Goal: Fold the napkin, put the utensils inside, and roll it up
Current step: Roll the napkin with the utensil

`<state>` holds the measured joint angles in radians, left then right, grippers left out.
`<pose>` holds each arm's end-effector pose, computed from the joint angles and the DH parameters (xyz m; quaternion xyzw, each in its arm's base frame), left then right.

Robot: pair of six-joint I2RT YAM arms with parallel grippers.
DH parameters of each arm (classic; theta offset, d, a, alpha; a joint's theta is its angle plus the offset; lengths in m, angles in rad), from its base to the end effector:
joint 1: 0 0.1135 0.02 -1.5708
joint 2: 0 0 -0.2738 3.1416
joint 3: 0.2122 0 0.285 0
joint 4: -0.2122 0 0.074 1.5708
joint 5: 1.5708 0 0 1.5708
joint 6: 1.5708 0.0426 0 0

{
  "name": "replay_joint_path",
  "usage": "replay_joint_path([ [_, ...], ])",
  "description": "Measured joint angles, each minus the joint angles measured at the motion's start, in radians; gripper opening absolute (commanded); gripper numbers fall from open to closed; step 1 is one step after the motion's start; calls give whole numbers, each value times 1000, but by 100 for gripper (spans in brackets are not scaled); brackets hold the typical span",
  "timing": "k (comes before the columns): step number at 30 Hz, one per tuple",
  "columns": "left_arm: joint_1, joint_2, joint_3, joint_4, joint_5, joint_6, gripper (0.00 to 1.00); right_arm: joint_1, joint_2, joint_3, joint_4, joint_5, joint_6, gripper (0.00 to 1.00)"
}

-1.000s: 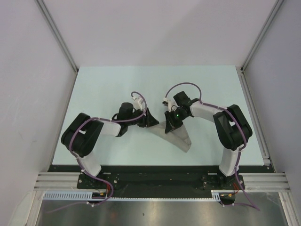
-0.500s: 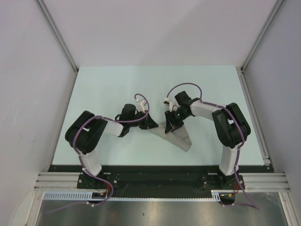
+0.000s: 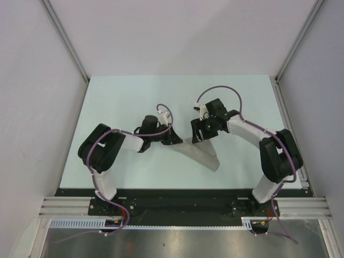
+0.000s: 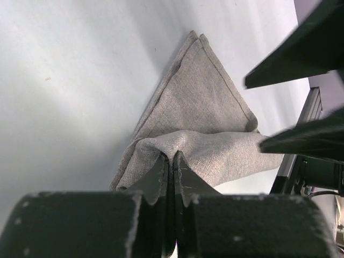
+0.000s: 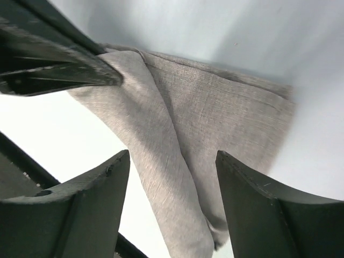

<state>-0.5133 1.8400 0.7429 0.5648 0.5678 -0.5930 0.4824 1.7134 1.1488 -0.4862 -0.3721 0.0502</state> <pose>0.3094 -0.2007 0.1011 0.1057 0.8383 -0.4572 0.2776 0.3320 0.1913 0.1875 -0.2501 0.9174 0.2389 0.1967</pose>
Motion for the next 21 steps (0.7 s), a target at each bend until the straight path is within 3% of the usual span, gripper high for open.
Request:
replay_joint_path([
  [6,0,18,29,-22,13,2,2,114,-123,-57,28,149,-14,73],
  [16,-2,27,64,-73,13,9,5,294,-133,-208,124,338,-23,73],
  [19,-2,27,69,-82,13,10,11,305,-132,-211,146,369,-28,73],
  [21,-2,27,69,-85,12,10,21,310,-125,-211,160,380,-29,71],
])
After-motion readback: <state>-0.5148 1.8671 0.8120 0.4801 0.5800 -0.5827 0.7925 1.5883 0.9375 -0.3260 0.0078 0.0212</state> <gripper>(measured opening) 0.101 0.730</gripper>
